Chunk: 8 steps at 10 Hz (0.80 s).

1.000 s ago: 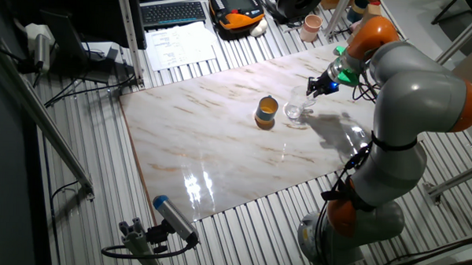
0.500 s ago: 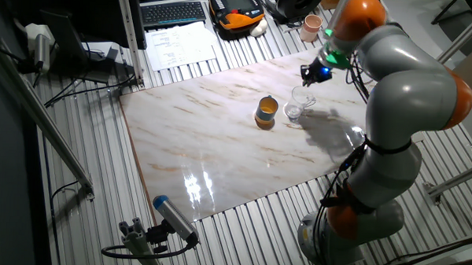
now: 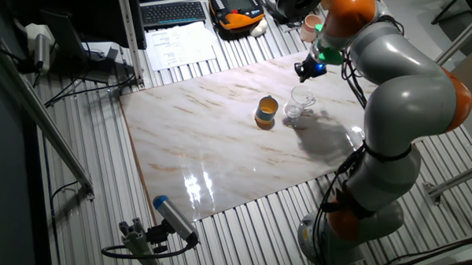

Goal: Pour the water from one cup into another empty cup

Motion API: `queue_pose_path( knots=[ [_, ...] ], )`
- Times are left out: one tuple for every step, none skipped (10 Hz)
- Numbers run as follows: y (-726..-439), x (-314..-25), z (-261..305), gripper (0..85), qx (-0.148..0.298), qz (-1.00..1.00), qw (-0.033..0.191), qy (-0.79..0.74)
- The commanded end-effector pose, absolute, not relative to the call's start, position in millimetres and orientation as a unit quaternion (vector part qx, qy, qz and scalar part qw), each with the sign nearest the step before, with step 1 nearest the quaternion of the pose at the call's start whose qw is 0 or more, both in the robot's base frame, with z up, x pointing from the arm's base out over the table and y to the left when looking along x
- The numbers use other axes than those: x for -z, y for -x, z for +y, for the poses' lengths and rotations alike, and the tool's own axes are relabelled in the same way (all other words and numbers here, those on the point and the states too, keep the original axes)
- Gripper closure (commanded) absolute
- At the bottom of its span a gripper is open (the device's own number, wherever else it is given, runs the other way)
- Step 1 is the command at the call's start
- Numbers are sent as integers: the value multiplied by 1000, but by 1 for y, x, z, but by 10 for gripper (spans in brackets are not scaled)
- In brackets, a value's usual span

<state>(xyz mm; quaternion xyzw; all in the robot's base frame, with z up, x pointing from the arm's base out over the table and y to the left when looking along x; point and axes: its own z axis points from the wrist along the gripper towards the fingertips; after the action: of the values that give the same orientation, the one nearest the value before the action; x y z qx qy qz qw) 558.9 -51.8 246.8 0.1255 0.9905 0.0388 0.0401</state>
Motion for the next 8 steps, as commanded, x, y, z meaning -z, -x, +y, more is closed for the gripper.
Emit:
queue_pose_path(
  knots=[
    [-559, -250, -41, 850, -28, 992, 43, -118],
    [-560, -255, -34, 850, -31, 991, 42, -120],
    [-559, -257, -28, 850, -36, 992, 43, -114],
    [-558, -255, -20, 850, -36, 992, 48, -113],
    [-554, -253, -11, 850, -38, 991, 52, -118],
    [-552, -252, 0, 850, -36, 991, 52, -121],
    [-548, -252, 7, 850, -24, 992, 57, -109],
    [-545, -253, 10, 850, -25, 994, 59, -92]
  ],
)
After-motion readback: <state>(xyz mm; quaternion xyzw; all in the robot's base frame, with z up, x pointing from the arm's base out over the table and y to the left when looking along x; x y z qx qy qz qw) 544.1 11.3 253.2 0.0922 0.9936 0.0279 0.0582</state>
